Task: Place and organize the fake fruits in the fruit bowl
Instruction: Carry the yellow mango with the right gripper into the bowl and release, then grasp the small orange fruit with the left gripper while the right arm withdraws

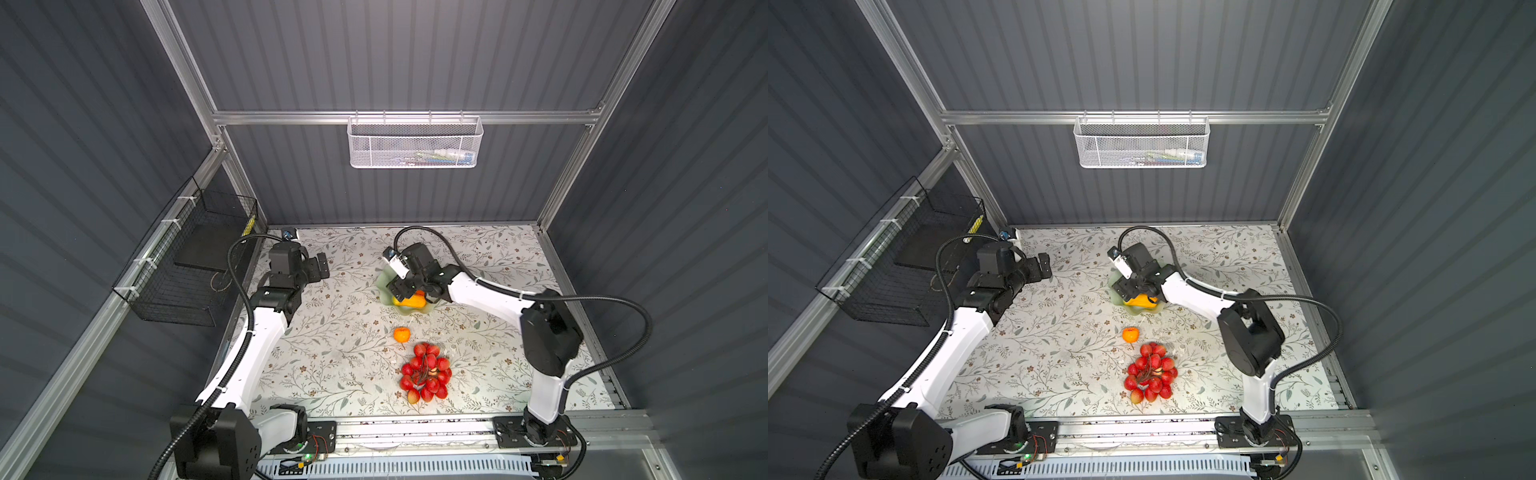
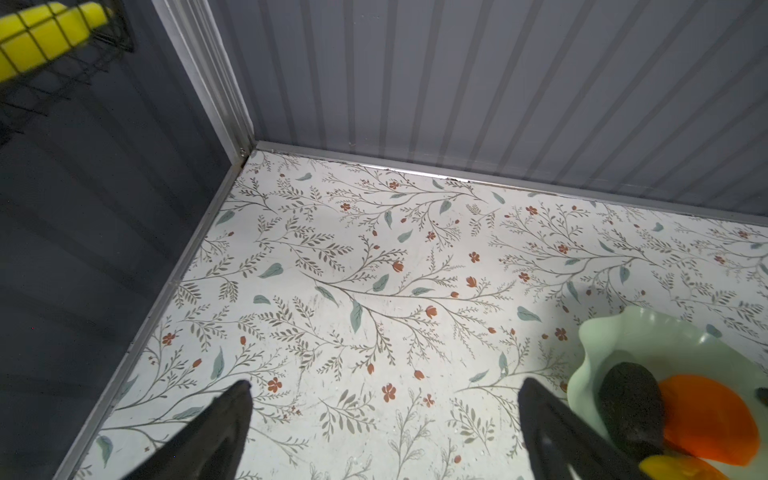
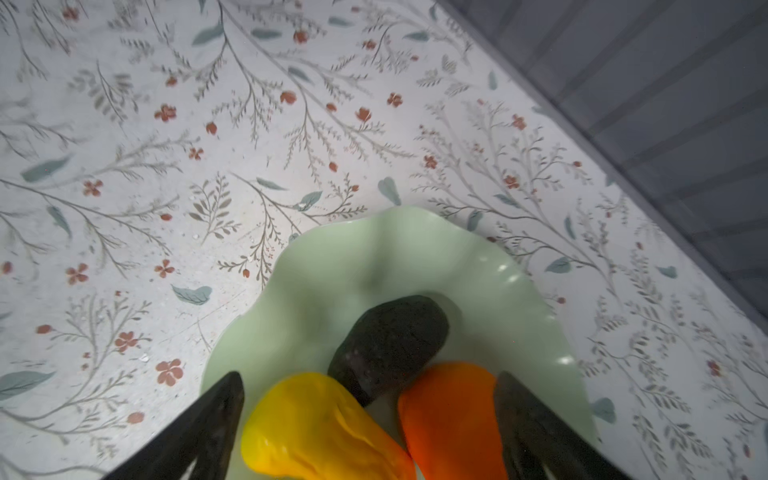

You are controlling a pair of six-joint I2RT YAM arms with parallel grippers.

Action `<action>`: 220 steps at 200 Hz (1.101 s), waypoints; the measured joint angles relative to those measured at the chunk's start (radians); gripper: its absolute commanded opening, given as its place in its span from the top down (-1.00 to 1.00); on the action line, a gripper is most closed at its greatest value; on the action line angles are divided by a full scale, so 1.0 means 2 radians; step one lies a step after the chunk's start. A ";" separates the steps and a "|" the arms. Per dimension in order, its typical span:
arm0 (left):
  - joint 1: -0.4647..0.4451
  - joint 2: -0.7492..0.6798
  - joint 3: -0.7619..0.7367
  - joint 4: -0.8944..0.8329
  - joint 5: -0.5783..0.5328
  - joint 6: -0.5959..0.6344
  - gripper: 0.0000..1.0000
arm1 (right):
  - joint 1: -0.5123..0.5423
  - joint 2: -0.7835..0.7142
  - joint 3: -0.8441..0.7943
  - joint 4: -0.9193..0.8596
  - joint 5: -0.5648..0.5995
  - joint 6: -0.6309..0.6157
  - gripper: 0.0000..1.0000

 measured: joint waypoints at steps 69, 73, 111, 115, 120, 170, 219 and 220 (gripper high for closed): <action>-0.027 0.003 -0.035 0.000 0.143 -0.061 -0.57 | -0.105 -0.259 -0.201 0.085 -0.038 0.195 -0.98; -0.042 0.002 -0.042 -0.003 0.144 -0.065 -0.58 | -0.112 -0.267 -0.209 0.086 -0.040 0.203 -0.98; -0.222 0.000 -0.072 -0.033 0.106 -0.106 -0.66 | -0.160 -0.303 -0.245 0.088 -0.047 0.248 -0.98; -0.236 0.000 -0.074 -0.033 0.100 -0.111 -0.67 | -0.162 -0.303 -0.245 0.089 -0.047 0.250 -0.98; -0.253 0.000 -0.077 -0.034 0.090 -0.119 -0.69 | -0.165 -0.303 -0.245 0.090 -0.049 0.253 -0.98; -0.401 0.087 -0.099 -0.013 0.000 -0.197 -0.79 | -0.187 -0.302 -0.247 0.099 -0.073 0.279 -0.98; -0.434 0.216 -0.044 -0.015 -0.046 -0.218 -0.83 | -0.196 -0.304 -0.269 0.106 -0.095 0.292 -0.98; -0.434 0.217 -0.043 -0.015 -0.047 -0.218 -0.83 | -0.196 -0.304 -0.270 0.106 -0.095 0.292 -0.98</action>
